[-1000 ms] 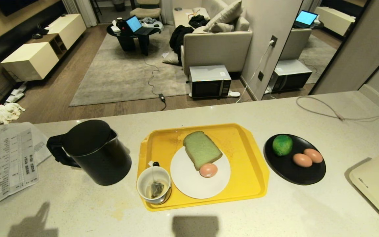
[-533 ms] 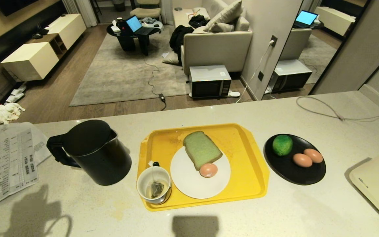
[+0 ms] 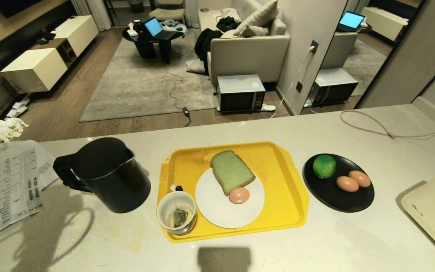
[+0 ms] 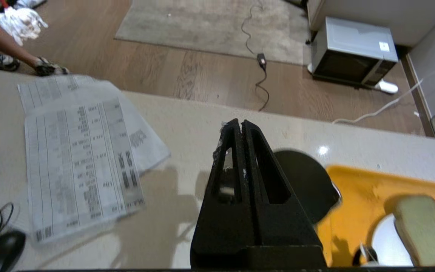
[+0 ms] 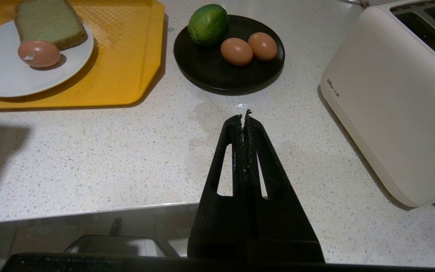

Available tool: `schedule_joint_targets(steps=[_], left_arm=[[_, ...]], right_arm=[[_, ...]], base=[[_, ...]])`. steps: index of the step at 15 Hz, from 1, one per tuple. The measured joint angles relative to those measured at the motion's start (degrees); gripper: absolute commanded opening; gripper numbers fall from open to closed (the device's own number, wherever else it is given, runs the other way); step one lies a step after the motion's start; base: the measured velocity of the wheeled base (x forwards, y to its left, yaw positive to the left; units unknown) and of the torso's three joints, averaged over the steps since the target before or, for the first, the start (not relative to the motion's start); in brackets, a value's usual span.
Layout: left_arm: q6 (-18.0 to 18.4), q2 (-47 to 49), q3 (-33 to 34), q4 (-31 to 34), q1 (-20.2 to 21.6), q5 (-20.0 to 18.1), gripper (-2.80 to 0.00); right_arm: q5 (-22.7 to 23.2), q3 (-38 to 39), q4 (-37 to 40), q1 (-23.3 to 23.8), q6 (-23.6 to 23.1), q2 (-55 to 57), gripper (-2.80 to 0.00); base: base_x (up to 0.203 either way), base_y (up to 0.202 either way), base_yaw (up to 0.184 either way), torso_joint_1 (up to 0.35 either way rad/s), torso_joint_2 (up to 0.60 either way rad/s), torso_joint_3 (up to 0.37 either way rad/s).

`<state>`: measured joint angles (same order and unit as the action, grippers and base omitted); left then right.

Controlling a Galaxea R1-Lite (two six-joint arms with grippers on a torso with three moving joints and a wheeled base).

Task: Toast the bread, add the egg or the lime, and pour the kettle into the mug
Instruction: Pick up the kettle

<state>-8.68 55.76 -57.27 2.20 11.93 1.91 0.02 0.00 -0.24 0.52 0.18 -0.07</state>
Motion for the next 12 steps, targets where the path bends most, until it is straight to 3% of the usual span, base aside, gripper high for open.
schedule_joint_targets(steps=[2, 4, 8, 12], left_arm=[[0.04, 3.25, -0.02, -5.36, 7.21, -7.52, -2.80], [0.15, 6.14, -0.02, -11.10, 11.55, -14.32, -2.80], [0.17, 8.41, 0.43, -13.61, 15.05, -19.73, -2.80], [0.20, 8.33, 2.95, -13.77, 23.93, -29.83, -2.80]], right_arm=[[-0.02, 0.00, 0.02, 0.02, 0.00, 0.00, -2.80], [-0.02, 0.00, 0.00, 0.00, 0.00, 0.00, -2.80], [-0.02, 0.00, 0.00, 0.00, 0.00, 0.00, -2.80], [-0.02, 0.00, 0.00, 0.00, 0.00, 0.00, -2.80]], base=[[0.000, 0.000, 0.000, 0.000, 0.00, 0.000], [0.000, 0.000, 0.000, 0.000, 0.00, 0.000], [0.000, 0.000, 0.000, 0.000, 0.00, 0.000], [0.000, 0.000, 0.000, 0.000, 0.00, 0.000]])
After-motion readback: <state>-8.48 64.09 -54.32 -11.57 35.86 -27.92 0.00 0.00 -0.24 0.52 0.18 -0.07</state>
